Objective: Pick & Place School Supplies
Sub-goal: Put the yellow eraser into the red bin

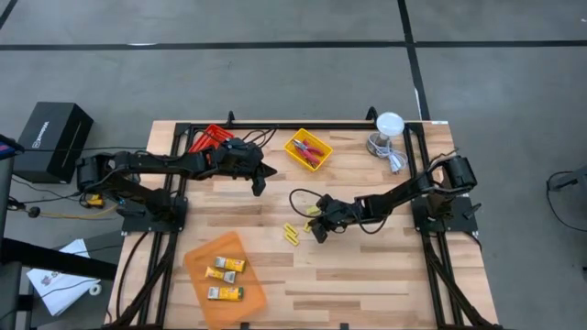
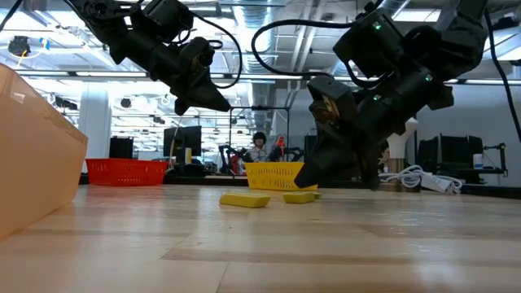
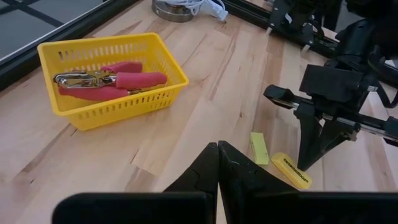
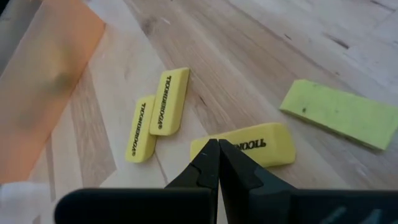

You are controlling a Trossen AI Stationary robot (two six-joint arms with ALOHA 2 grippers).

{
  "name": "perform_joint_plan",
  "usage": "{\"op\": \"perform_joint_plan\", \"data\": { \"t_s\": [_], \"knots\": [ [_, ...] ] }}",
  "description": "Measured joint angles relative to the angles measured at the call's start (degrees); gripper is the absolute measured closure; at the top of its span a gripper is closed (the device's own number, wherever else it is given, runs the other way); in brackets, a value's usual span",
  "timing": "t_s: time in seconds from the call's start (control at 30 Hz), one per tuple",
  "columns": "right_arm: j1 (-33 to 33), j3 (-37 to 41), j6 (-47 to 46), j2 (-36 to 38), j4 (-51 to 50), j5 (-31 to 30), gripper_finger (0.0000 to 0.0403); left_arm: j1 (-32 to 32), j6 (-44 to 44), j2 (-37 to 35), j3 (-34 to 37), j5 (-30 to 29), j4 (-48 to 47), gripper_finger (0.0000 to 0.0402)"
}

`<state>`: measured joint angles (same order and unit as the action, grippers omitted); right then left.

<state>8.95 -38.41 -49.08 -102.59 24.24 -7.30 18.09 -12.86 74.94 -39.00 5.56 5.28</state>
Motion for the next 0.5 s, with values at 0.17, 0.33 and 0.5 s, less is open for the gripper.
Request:
{"op": "perform_joint_plan", "data": {
  "t_s": [0.17,0.33,0.5],
  "knots": [
    [0.0,1.1,-0.9,0.0,-0.1,0.4,0.0403,0.0,0.0,0.0,0.0,0.0,0.0,0.0401],
    [0.1,3.3,-2.2,0.2,2.4,0.7,0.0403,0.0,0.0,0.0,0.0,0.0,-0.1,0.0401],
    [0.1,3.5,-2.6,0.2,1.8,1.3,0.0403,0.0,0.0,0.0,0.0,0.0,-0.2,0.0401]
  ]
}}
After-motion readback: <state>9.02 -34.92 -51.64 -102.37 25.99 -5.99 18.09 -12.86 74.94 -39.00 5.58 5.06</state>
